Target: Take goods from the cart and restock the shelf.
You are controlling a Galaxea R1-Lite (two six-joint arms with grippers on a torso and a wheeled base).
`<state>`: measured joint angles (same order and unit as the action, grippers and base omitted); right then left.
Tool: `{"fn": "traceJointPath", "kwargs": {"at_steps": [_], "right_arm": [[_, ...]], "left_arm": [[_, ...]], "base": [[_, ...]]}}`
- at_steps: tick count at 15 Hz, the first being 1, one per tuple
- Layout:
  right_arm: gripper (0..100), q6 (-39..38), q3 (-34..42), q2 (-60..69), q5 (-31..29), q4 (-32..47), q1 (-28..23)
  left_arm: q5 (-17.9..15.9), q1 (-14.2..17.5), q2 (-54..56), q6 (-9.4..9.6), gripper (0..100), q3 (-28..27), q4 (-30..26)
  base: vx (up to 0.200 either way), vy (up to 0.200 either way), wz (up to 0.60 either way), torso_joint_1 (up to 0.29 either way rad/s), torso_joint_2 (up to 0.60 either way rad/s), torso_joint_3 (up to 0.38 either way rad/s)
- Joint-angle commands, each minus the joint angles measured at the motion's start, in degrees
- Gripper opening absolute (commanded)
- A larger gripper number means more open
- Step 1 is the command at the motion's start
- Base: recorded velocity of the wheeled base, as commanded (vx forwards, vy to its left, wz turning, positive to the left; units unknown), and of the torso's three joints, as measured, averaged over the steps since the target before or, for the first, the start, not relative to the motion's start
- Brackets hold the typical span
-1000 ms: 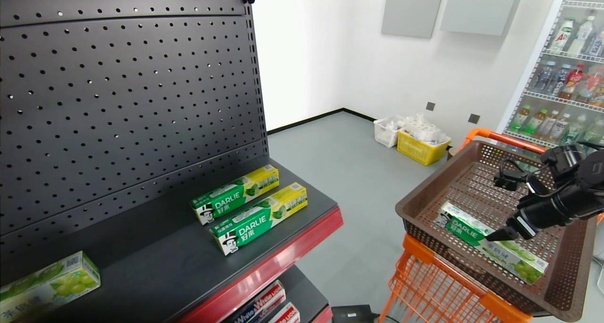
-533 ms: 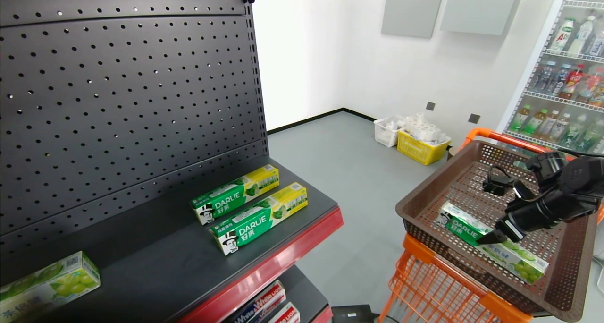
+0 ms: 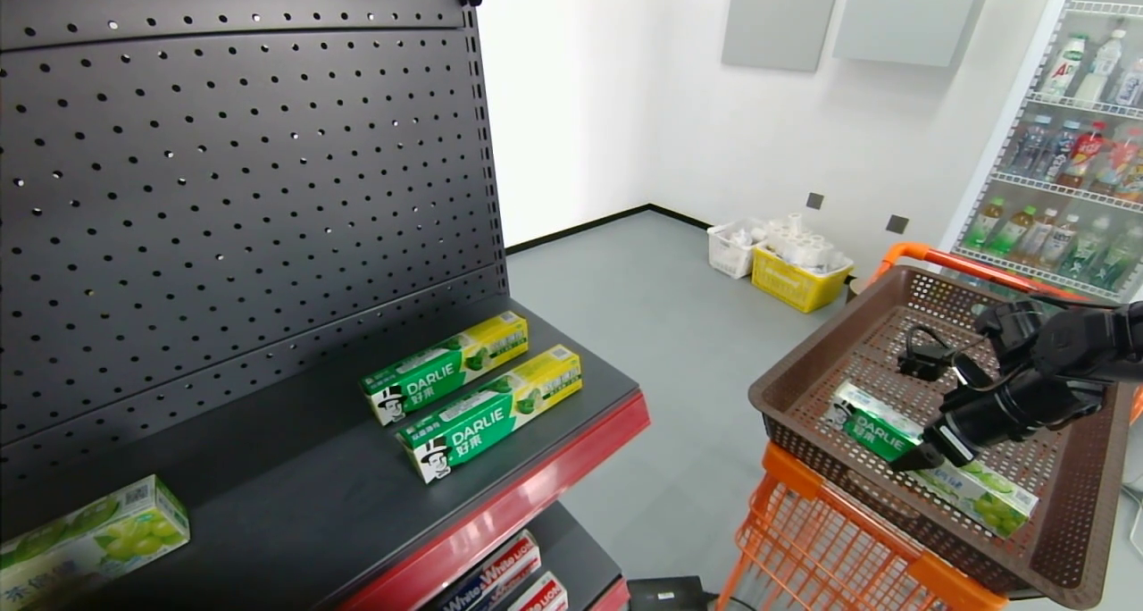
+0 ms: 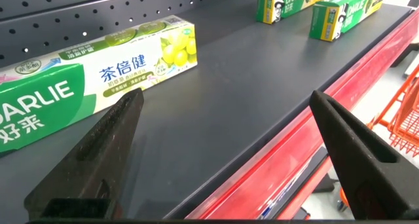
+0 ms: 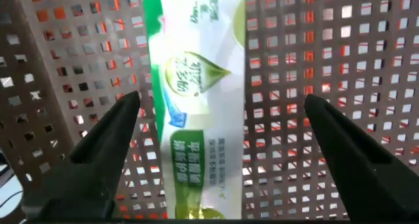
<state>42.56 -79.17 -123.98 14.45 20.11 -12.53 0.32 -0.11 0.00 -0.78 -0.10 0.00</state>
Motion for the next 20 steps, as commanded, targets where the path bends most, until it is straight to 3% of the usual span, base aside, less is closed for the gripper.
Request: {"fn": "traceJointPath", "kwargs": {"at_steps": [1, 2, 8, 15, 20], "right_arm": [[100, 0.2, 0.0, -0.2, 0.1, 0.0, -0.2], [0, 0.2, 0.0, -0.3, 0.1, 0.0, -0.2], [0, 0.4, 0.8, 0.8, 0.1, 0.7, -0.3], [0, 1.0, 0.0, 10.7, 1.3, 0.2, -0.7], [0, -3.3, 0.8, 15.2, 4.5, -8.3, 4.3]], "left_arm": [[0.0, 0.0, 0.0, -0.01, 100, 0.0, 0.0], [0.0, -0.1, 0.0, -0.01, 100, 0.0, 0.0], [0.0, 0.0, 0.0, -0.01, 100, 0.0, 0.0], [0.0, 0.0, 0.0, -0.01, 100, 0.0, 0.0], [0.0, 0.0, 0.0, -0.01, 100, 0.0, 0.0]], "base": [[0.0, 0.0, 0.0, 0.0, 0.0, 0.0], [0.0, 0.0, 0.0, 0.0, 0.0, 0.0], [0.0, 0.0, 0.0, 0.0, 0.0, 0.0], [0.0, 0.0, 0.0, 0.0, 0.0, 0.0], [0.0, 0.0, 0.0, 0.0, 0.0, 0.0]]}}
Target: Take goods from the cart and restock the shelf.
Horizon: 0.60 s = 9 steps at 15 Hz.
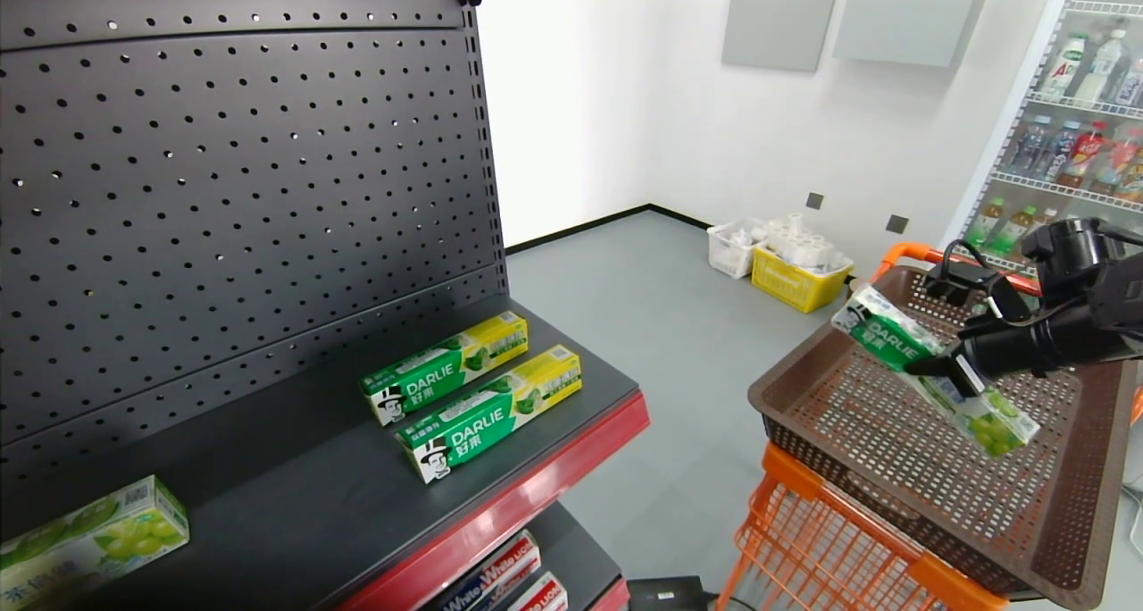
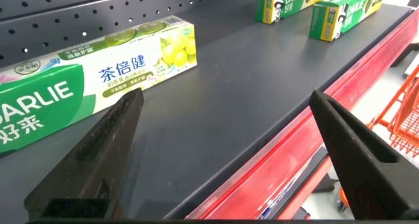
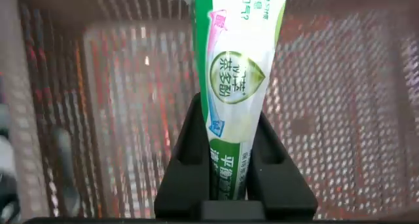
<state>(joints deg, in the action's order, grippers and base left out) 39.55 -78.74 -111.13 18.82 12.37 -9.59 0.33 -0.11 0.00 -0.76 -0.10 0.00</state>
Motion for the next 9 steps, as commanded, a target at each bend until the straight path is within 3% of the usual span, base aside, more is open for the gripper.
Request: {"fn": "traceJointPath", "kwargs": {"at_steps": [1, 4, 6, 9], "right_arm": [[0, -2.6, 1.0, 3.5, 0.1, -3.5, 2.7], [0, -7.4, 4.4, 6.9, -0.3, -11.1, 5.9], [0, -13.9, 10.2, 11.4, -1.3, -18.5, 10.6], [0, -18.5, 15.0, 16.6, -4.5, -23.4, 16.9]], "left_arm": [[0.0, -0.1, 0.0, -0.04, 100, 0.0, 0.0], [0.0, 0.0, 0.0, -0.04, 100, 0.0, 0.0], [0.0, 0.0, 0.0, -0.04, 100, 0.0, 0.0], [0.0, 0.0, 0.0, -0.04, 100, 0.0, 0.0]], "base": [[0.0, 0.0, 0.0, 0.0, 0.0, 0.0], [0.0, 0.0, 0.0, 0.0, 0.0, 0.0], [0.0, 0.0, 0.0, 0.0, 0.0, 0.0], [0.0, 0.0, 0.0, 0.0, 0.0, 0.0]]}}
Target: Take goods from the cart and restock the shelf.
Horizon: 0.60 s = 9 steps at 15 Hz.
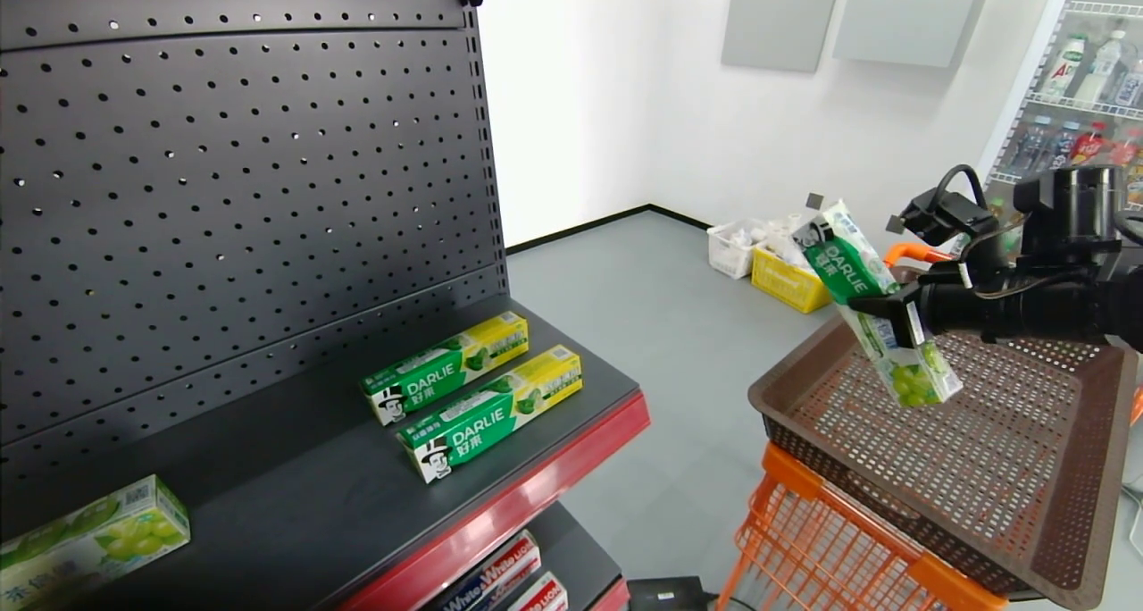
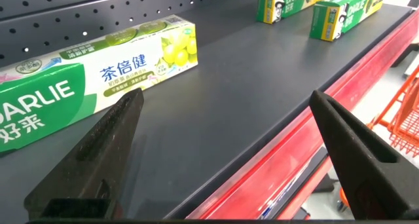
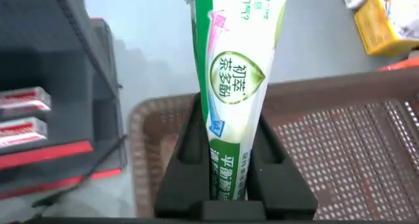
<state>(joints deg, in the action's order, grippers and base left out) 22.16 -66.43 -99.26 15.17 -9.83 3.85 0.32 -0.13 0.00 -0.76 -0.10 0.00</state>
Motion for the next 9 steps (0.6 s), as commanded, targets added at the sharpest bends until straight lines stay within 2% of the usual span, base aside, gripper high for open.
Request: {"fn": "traceJointPath", "kwargs": {"at_steps": [1, 4, 5, 6, 9], "right_arm": [[0, -2.3, 3.8, 7.1, -1.3, -2.7, 6.1], [0, -6.7, 8.9, 12.1, -2.1, -8.7, 11.1], [0, -6.7, 8.9, 12.1, -2.1, -8.7, 11.1], [0, -7.1, 14.0, 15.7, -2.4, -12.8, 12.0], [0, -7.8, 20.0, 23.8, -6.3, -12.9, 14.4]], "left_arm": [[0.0, 0.0, 0.0, -0.04, 100, 0.0, 0.0], [0.0, 0.0, 0.0, -0.04, 100, 0.0, 0.0], [0.0, 0.0, 0.0, -0.04, 100, 0.0, 0.0], [0.0, 0.0, 0.0, -0.04, 100, 0.0, 0.0], [0.0, 0.0, 0.0, -0.04, 100, 0.0, 0.0]], "base": [[0.0, 0.0, 0.0, 0.0, 0.0, 0.0], [0.0, 0.0, 0.0, 0.0, 0.0, 0.0], [0.0, 0.0, 0.0, 0.0, 0.0, 0.0], [0.0, 0.0, 0.0, 0.0, 0.0, 0.0], [0.0, 0.0, 0.0, 0.0, 0.0, 0.0]]}}
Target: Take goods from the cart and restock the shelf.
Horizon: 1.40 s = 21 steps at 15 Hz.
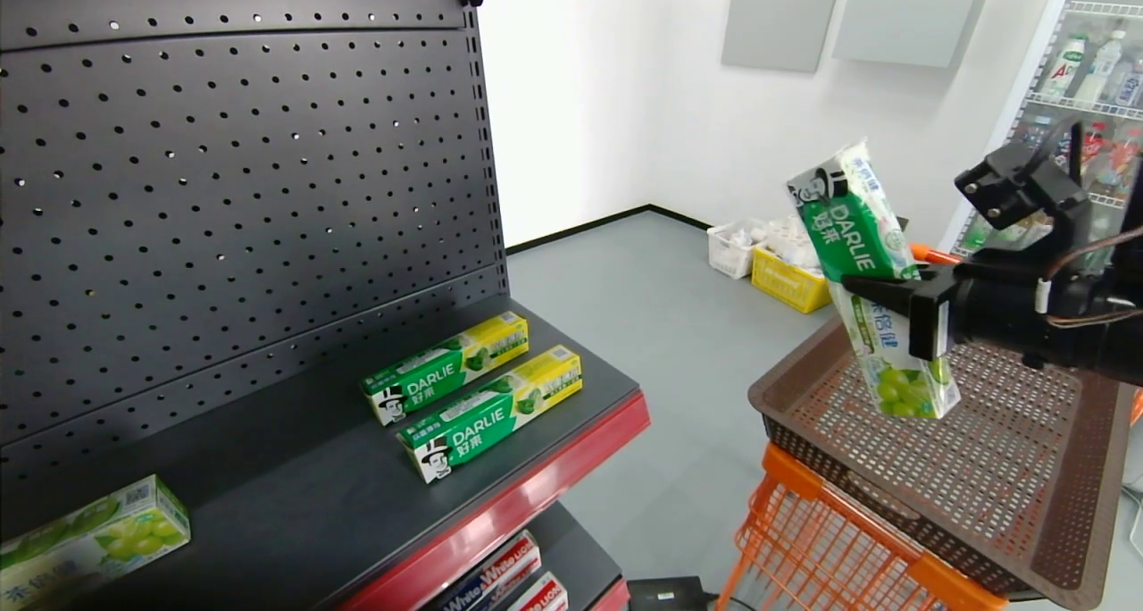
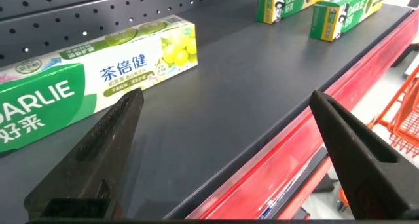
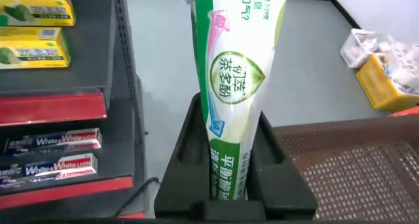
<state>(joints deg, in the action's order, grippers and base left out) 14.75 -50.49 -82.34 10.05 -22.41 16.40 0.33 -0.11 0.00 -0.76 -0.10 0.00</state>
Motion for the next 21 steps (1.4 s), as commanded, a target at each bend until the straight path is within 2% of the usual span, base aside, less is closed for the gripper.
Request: {"fn": "traceJointPath", "kwargs": {"at_steps": [1, 4, 5, 7, 13, 17, 18, 19, 21], "right_arm": [[0, -1.7, 5.1, 8.5, -1.2, -0.5, 2.6], [0, -2.5, 7.7, 10.4, -1.9, -3.3, 6.3], [0, -2.4, 9.2, 11.0, -4.7, -4.1, 9.0], [0, -2.4, 11.6, 12.8, -7.4, -4.1, 10.3], [0, -2.4, 20.2, 23.4, -7.5, -4.4, 10.3], [0, -2.5, 21.4, 25.0, -8.1, -4.4, 10.9], [0, -2.5, 21.6, 25.2, -9.7, -4.3, 11.1], [0, -2.6, 21.7, 26.2, -13.7, -4.1, 12.2], [0, -2.5, 22.2, 27.1, -15.0, -4.0, 13.0]], "left_arm": [[0.0, -0.1, 0.0, -0.04, 100, 0.0, 0.0], [0.0, 0.0, 0.0, -0.04, 100, 0.0, 0.0], [0.0, 0.0, 0.0, -0.04, 100, 0.0, 0.0], [0.0, 0.0, 0.0, -0.04, 100, 0.0, 0.0], [0.0, 0.0, 0.0, -0.04, 100, 0.0, 0.0], [0.0, 0.0, 0.0, -0.04, 100, 0.0, 0.0], [0.0, 0.0, 0.0, -0.04, 100, 0.0, 0.0], [-0.1, 0.0, 0.0, 0.05, 100, 0.0, 0.0], [-0.2, -0.1, 0.0, 0.23, 100, 0.0, 0.0]], "base": [[0.0, 0.0, 0.0, 0.0, 0.0, 0.0], [0.0, 0.0, 0.0, 0.0, 0.0, 0.0], [0.0, 0.0, 0.0, 0.0, 0.0, 0.0], [0.0, 0.0, 0.0, 0.0, 0.0, 0.0], [0.0, 0.0, 0.0, 0.0, 0.0, 0.0], [0.0, 0.0, 0.0, 0.0, 0.0, 0.0], [0.0, 0.0, 0.0, 0.0, 0.0, 0.0], [0.0, 0.0, 0.0, 0.0, 0.0, 0.0], [0.0, 0.0, 0.0, 0.0, 0.0, 0.0]]}}
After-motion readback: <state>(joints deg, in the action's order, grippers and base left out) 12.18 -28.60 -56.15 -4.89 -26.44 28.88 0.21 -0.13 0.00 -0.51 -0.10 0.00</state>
